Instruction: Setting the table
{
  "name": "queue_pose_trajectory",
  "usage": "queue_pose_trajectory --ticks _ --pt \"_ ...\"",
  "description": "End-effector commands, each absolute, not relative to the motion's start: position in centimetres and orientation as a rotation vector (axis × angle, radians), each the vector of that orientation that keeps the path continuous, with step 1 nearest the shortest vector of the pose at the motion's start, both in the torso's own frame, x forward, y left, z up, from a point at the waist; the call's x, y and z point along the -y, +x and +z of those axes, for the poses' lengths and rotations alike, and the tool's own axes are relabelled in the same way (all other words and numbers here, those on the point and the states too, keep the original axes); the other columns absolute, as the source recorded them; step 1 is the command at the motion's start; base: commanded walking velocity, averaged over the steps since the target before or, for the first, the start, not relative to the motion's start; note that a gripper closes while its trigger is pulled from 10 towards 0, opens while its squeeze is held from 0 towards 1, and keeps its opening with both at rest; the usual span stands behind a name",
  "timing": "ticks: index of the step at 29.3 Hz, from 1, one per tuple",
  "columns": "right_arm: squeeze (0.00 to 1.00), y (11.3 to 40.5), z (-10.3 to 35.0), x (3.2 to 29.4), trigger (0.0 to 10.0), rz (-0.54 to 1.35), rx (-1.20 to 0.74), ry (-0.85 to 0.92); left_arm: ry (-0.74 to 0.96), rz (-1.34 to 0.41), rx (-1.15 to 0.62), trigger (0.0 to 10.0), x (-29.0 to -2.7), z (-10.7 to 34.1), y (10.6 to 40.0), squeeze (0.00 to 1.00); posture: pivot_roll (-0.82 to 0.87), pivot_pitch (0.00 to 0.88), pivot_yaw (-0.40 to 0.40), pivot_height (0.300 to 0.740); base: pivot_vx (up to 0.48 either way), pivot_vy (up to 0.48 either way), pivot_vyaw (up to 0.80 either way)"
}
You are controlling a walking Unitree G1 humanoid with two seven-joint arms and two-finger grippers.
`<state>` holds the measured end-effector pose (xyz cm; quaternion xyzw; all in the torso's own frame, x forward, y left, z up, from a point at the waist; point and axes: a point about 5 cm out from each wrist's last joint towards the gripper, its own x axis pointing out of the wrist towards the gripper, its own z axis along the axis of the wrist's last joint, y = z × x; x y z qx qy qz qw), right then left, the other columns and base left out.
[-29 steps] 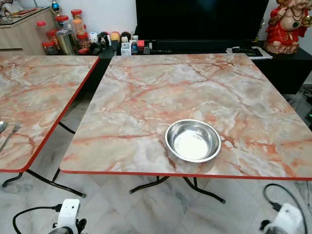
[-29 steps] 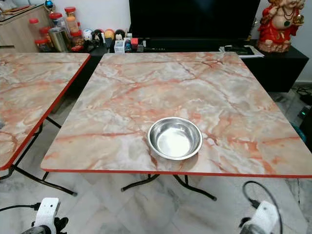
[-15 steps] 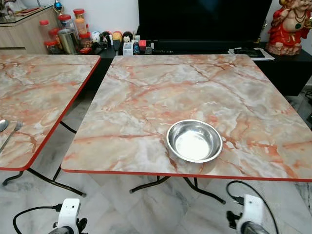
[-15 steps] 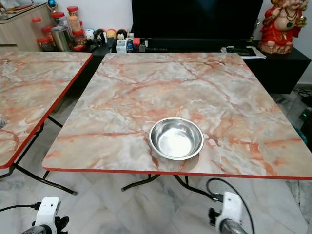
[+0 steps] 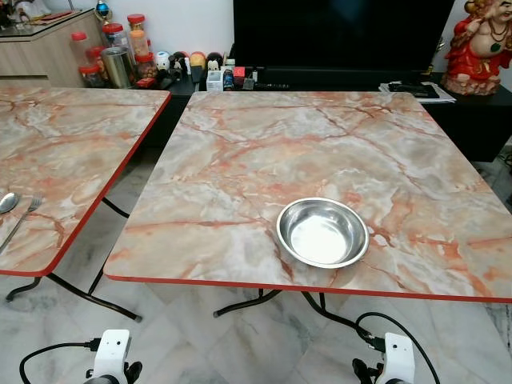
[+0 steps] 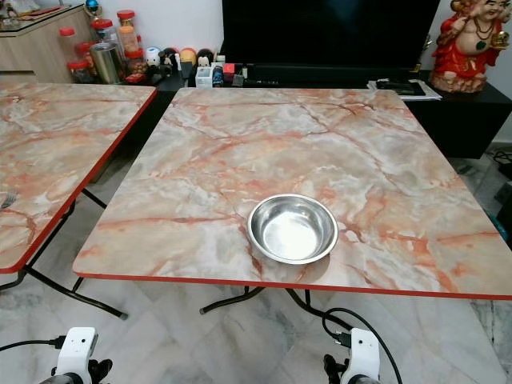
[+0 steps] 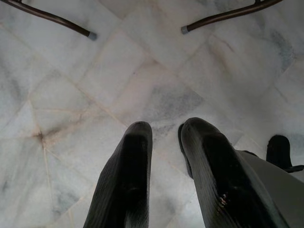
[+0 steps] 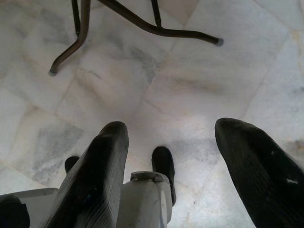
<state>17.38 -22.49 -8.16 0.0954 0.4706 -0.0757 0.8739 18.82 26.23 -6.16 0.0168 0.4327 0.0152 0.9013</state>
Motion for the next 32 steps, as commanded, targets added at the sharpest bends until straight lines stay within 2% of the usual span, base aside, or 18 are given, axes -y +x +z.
queue_pose_trajectory --ticks 1,32 --pt "0.0 17.05 -8.28 22.69 10.0 -0.182 -0.986 0.2 0.02 0.047 -0.912 10.0 -26.48 -6.37 18.29 0.0 -0.01 0.0 -0.013 0.736 0.0 0.352 0.0" --pt "0.0 17.23 -8.34 21.82 10.0 -0.182 -0.946 0.26 0.053 0.051 -0.922 10.0 -26.99 -6.28 18.15 0.0 0.0 0.0 0.007 0.736 0.0 0.421 -0.04"
